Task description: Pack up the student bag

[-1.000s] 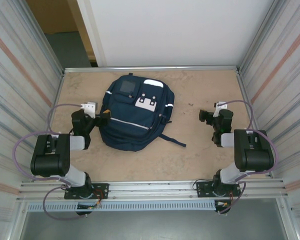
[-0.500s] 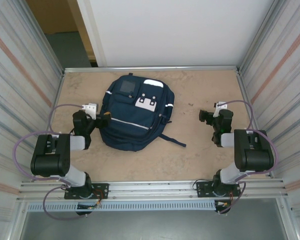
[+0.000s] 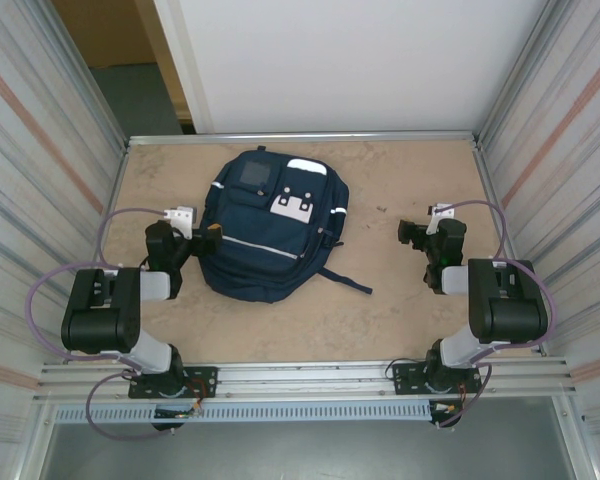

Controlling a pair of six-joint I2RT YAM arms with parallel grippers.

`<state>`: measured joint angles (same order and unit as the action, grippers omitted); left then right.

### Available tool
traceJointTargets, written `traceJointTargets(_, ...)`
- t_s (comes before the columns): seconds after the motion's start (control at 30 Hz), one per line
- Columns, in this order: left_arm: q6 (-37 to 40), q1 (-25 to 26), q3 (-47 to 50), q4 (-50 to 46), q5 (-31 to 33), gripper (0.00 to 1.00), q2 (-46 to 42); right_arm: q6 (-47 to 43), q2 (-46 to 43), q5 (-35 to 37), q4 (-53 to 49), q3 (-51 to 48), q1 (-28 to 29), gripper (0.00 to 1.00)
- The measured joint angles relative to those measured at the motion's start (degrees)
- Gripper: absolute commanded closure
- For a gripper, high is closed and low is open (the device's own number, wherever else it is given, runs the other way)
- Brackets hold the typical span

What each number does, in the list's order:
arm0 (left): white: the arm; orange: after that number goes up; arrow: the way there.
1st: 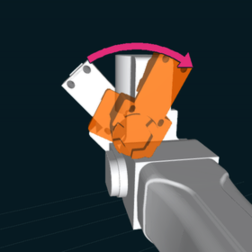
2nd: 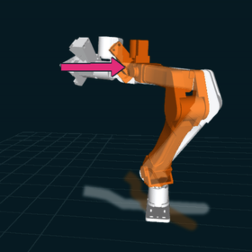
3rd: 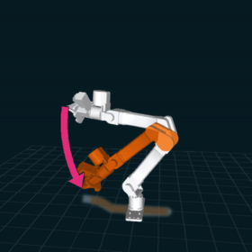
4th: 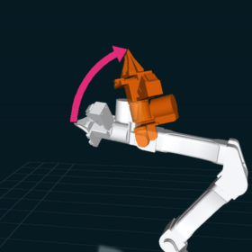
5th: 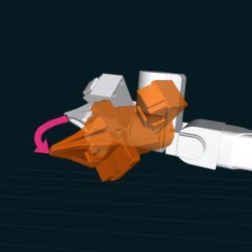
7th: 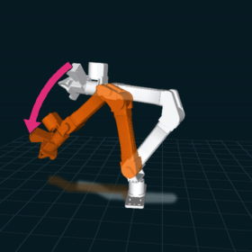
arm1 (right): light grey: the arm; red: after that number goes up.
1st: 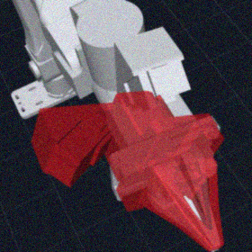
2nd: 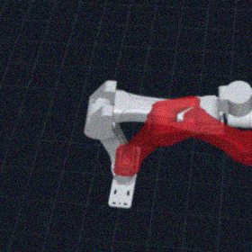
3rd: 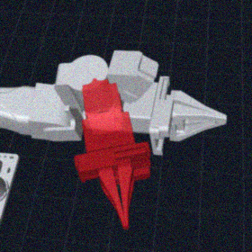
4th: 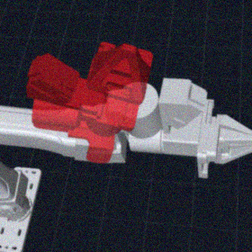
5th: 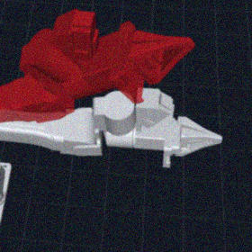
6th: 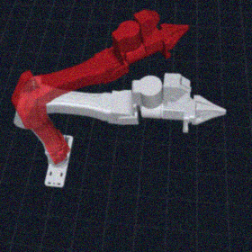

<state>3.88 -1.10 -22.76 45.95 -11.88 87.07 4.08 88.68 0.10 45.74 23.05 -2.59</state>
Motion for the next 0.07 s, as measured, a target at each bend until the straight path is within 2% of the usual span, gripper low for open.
traceJointTargets(0.07,0.00,0.00,0.00,0.00,0.00,0.01,0.00,-0.02,0.00,0.02,0.00,0.00,0.00,0.01)
